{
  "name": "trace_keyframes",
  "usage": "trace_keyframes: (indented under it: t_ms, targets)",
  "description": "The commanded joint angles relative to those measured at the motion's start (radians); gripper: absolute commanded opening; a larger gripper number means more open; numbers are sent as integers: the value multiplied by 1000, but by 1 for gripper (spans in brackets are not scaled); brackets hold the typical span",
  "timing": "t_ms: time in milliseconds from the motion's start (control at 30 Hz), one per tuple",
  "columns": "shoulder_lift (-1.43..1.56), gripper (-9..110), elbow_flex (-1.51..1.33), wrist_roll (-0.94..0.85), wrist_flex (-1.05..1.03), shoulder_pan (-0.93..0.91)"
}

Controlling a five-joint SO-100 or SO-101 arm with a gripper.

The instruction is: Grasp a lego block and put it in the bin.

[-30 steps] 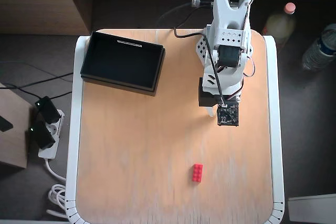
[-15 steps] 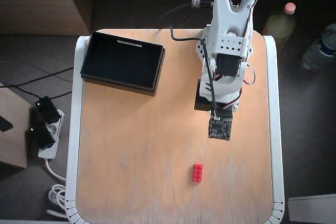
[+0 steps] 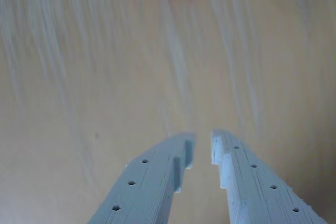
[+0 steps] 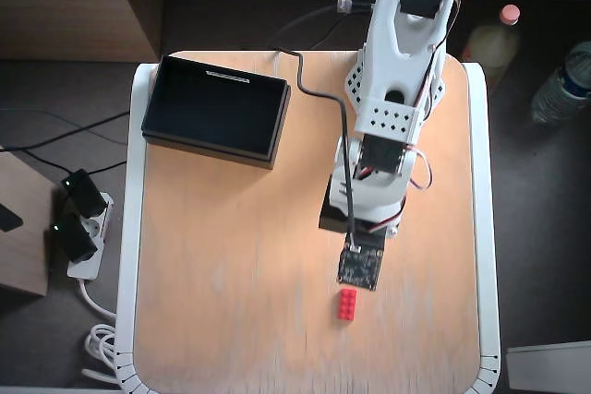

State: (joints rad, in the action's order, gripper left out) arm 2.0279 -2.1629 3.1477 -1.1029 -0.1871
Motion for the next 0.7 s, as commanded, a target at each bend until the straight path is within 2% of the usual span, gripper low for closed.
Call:
trace_keyframes:
  t_ms: [0, 167, 667]
  targets:
    - [-92, 1, 216, -18, 31, -11]
    - [-206, 2, 301, -28, 31, -11]
    - [-364, 18, 426, -14, 95, -17]
